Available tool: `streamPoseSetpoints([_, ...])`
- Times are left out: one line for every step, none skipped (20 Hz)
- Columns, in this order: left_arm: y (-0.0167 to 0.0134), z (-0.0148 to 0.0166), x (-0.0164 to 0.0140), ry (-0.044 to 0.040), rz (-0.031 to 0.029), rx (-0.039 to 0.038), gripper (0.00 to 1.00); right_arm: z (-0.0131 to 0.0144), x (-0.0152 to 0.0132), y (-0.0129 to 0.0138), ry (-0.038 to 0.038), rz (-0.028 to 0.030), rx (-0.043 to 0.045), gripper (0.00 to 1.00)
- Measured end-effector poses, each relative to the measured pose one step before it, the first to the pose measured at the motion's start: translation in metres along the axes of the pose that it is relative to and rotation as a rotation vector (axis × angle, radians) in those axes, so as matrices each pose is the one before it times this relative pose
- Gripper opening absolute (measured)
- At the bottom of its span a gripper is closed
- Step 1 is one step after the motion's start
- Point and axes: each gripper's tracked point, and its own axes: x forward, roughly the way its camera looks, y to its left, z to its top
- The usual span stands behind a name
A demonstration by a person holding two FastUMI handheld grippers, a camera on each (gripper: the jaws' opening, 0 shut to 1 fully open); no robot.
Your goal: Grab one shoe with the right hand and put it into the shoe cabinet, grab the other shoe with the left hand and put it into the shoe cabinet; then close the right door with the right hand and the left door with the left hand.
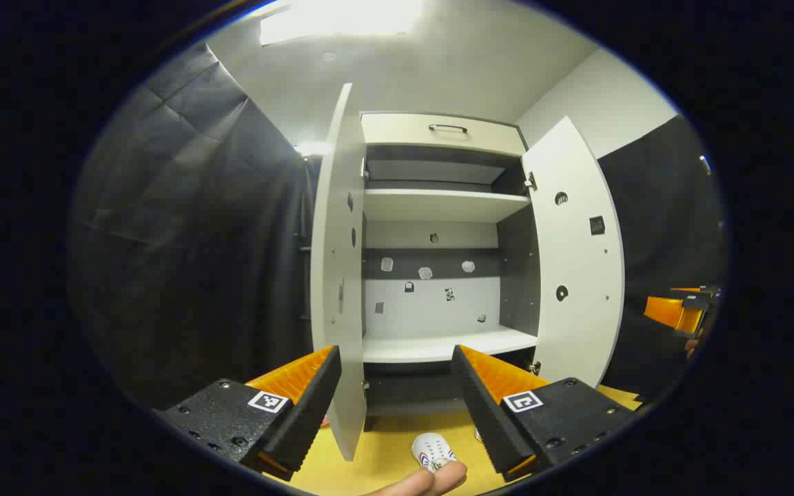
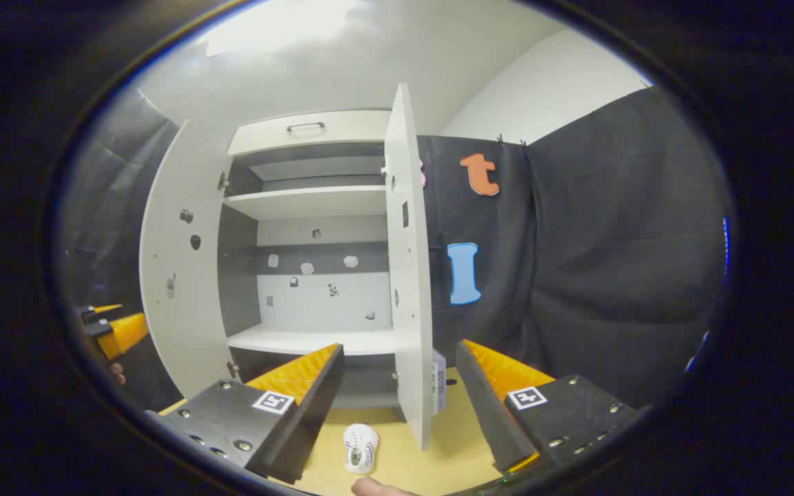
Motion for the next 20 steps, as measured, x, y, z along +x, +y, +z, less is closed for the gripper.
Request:
streamPoseSetpoints([0.00585, 0.00246, 0.00101, -0.0008, -0.00067, -0.00469, 0.95, 0.0019, 0.0025, -0.00095, -0.00876, -0.00987, -0.00286, 0.96])
streamPoseSetpoints([0.00746, -0.001, 0.00029, 0.00961, 0.01181, -0.00394, 0.95, -0.00023, 0.00128, 0.0004, -0.00549, -0.00449, -0.00152, 0.96])
streamPoseSetpoints([0.0059, -0.00058, 0.00105, 0.0062, 0.01146, -0.0043, 0.92, 0.00011, 0.001, 0.00241, -0.00124, 0.00132, -0.00004, 0.93])
streamPoseSetpoints([0.00319, -0.00037, 0.00028, 0.00079, 0.00195, -0.00211, 0.92, 0.00016, 0.00143, 0.00243, -0.00177, 0.00412, 0.00079, 0.97])
streamPoseSetpoints([0.00112, -0.00244, 0.0021, 0.00321, 0.00089, -0.00203, 0.92, 0.00012, 0.00092, 0.00367, 0.00137, 0.00291, -0.00007, 0.97])
streamPoseSetpoints([0.00027, -0.00463, -0.00013, 0.00779, -0.0027, -0.00098, 0.92, -0.00121, 0.00085, 0.0007, 0.00488, 0.006, 0.00081, 0.97])
streamPoseSetpoints([-0.00203, -0.00272, 0.00111, 0.00818, -0.00726, -0.00995, 0.92, -0.00202, -0.00026, 0.00187, 0.00579, 0.00703, 0.00128, 0.94])
streamPoseSetpoints([-0.00357, -0.00281, 0.00111, 0.00813, -0.01521, -0.01272, 0.95, -0.00315, 0.00166, 0.00063, 0.00767, 0.00227, -0.00132, 0.97])
streamPoseSetpoints([-0.00423, -0.00412, 0.00139, 0.01311, -0.0145, -0.01349, 0.96, -0.00357, 0.00069, -0.00036, 0.00915, -0.00018, -0.00437, 0.97])
streamPoseSetpoints([-0.00269, -0.00294, 0.0007, 0.01145, -0.00954, -0.01482, 0.92, -0.00226, 0.0003, 0.00189, 0.00907, 0.00745, -0.00541, 0.94])
streamPoseSetpoints([-0.00248, -0.00097, 0.00188, 0.00082, -0.01112, -0.01345, 0.95, -0.00152, 0.00037, 0.00188, 0.00612, 0.00629, -0.0022, 0.97])
streamPoseSetpoints([-0.00264, 0.00016, 0.00123, -0.00236, -0.01101, -0.0062, 0.96, -0.00183, -0.00048, -0.00162, 0.00344, 0.00036, -0.00041, 0.97])
streamPoseSetpoints([-0.00169, -0.00232, 0.00143, 0.00154, -0.0028, -0.00254, 0.96, -0.00113, -0.00148, -0.00164, -0.00066, -0.00139, -0.00148, 0.97])
streamPoseSetpoints([-0.00069, -0.0023, 0.00033, 0.00413, -0.00057, -0.00062, 0.95, -0.00111, -0.00049, -0.00127, -0.0026, -0.00176, -0.00218, 0.97])
streamPoseSetpoints([-0.0008, -0.00131, 0.00089, 0.00399, -0.00244, -0.00001, 0.96, 0.00061, -0.00076, -0.00099, -0.00285, -0.00079, -0.00139, 0.97])
streamPoseSetpoints([-0.00038, -0.00091, 0.00013, 0.00146, -0.00128, -0.0027, 0.96, 0.00057, 0.001, -0.00013, -0.0024, 0.0008, 0.00048, 0.97])
streamPoseSetpoints([0.00003, -0.00038, 0.00027, -0.00163, 0.00096, -0.00323, 0.96, 0.00065, -0.00039, 0.00013, -0.00162, 0.0009, 0.00214, 0.97])
streamPoseSetpoints([0.00081, 0.00022, 0.00033, -0.00545, 0.00225, 0.00168, 0.96, -0.00042, -0.00072, 0.0003, -0.00102, -0.00123, 0.00259, 0.97])
streamPoseSetpoints([0.00116, -0.00057, 0.00055, -0.00554, 0.00303, 0.00425, 0.96, 0.00021, -0.00012, -0.00016, -0.0011, -0.00106, 0.00084, 0.97])
streamPoseSetpoints([0.00015, -0.00001, -0.00095, -0.00454, 0.00037, 0.00363, 0.96, -0.00111, -0.00029, 0.0006, -0.00042, -0.00219, -0.00187, 0.97])
